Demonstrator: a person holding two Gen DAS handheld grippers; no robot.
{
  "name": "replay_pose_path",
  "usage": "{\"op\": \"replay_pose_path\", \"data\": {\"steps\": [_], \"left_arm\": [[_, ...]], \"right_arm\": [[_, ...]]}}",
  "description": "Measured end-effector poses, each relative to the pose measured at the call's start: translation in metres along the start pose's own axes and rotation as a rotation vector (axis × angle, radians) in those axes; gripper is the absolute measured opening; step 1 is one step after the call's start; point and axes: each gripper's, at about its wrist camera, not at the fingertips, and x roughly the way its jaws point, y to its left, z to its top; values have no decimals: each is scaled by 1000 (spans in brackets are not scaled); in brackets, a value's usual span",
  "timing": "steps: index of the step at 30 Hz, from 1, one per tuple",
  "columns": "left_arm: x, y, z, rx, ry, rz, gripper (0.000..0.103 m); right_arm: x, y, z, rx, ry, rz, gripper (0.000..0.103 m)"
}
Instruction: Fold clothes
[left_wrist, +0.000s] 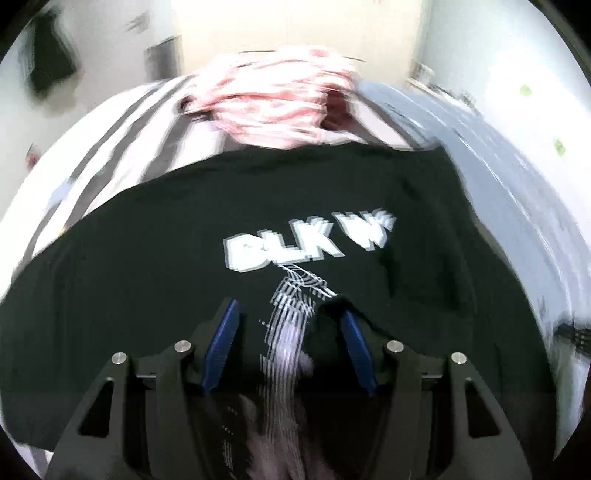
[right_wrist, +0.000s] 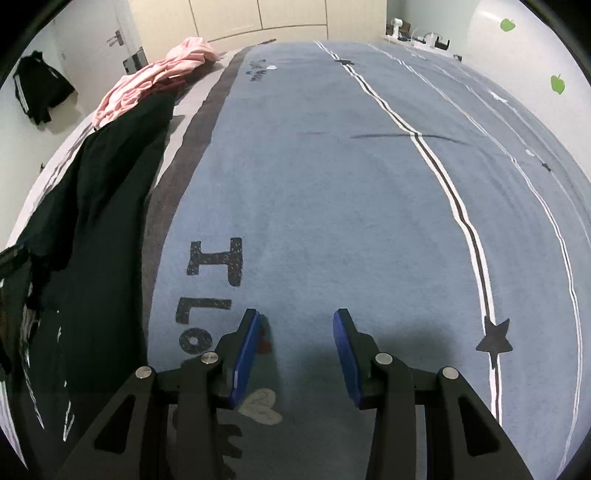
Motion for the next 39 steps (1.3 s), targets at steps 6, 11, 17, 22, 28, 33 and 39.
{"op": "replay_pose_path", "data": {"steps": [6,11,17,22,28,33,39], "left_arm": [[1,29,0,-117,54,-50,54],[-15,14,-11,22,17,-59,54],[-41,-16,-23,196,-11,-52,54],[-64,-25,-36,175,-25,-69,54],[-49,-58,-43,169,54,-230,54],[-31,-66,-31,115,63,-285,54],[-16,-63,-8,67,42,-312,54]], "right_arm": [[2,6,9,28,3,22,38],[2,7,11,42,7,37,38],[2,3,9,30,13,38,38],[1,2,7,46,14,41,38],[0,4,7,61,17,51,38],[-2,3,5,59,19,55,38],[-2,2,4,64,19,52,38]]}}
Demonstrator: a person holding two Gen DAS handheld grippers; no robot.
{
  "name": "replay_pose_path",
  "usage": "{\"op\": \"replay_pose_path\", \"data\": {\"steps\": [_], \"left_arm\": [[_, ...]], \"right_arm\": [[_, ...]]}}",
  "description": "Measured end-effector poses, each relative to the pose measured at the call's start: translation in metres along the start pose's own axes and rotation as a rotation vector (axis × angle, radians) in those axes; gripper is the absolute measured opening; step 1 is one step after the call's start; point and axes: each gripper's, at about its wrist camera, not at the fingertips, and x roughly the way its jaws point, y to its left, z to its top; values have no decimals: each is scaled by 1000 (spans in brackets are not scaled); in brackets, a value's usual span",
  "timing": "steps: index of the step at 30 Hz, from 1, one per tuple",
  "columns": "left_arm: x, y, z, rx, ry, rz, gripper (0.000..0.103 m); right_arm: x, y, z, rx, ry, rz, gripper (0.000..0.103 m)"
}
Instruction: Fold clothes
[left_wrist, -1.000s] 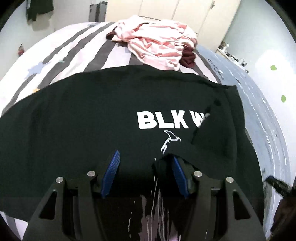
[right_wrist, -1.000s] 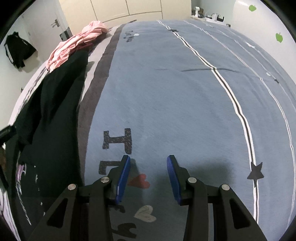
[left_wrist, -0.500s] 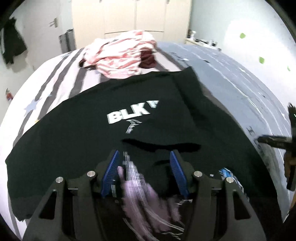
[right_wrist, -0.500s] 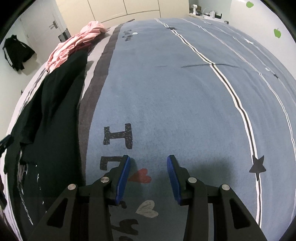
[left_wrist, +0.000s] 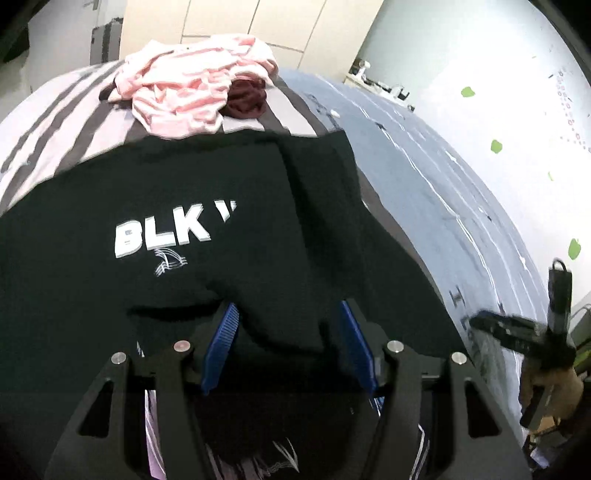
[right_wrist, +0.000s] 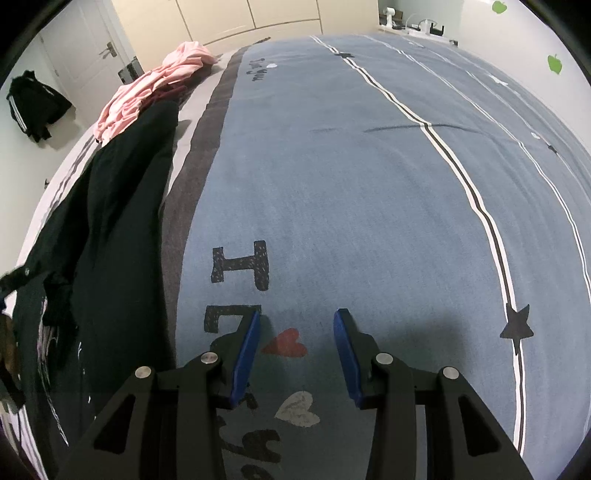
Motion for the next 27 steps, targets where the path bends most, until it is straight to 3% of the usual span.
{"op": "replay_pose_path", "data": {"steps": [7,12,16,20,27], "left_arm": [[-5,54,48,-43,-104,139,54],[-15,96,55,-109,-108,244,51],[-19,114,47,-181,-83,206,52],[-8,112,36,-230,-35,127,61],[26,99,34,-162,-3,167,65]], "right_arm": [[0,1,2,9,-1,-1,38],[0,2,4,9,-2,2,38],[0,6,5,6,-6,7,38],[0,11,6,1,-7,9,38],[1,14,6,-7,-2,8,38]]}}
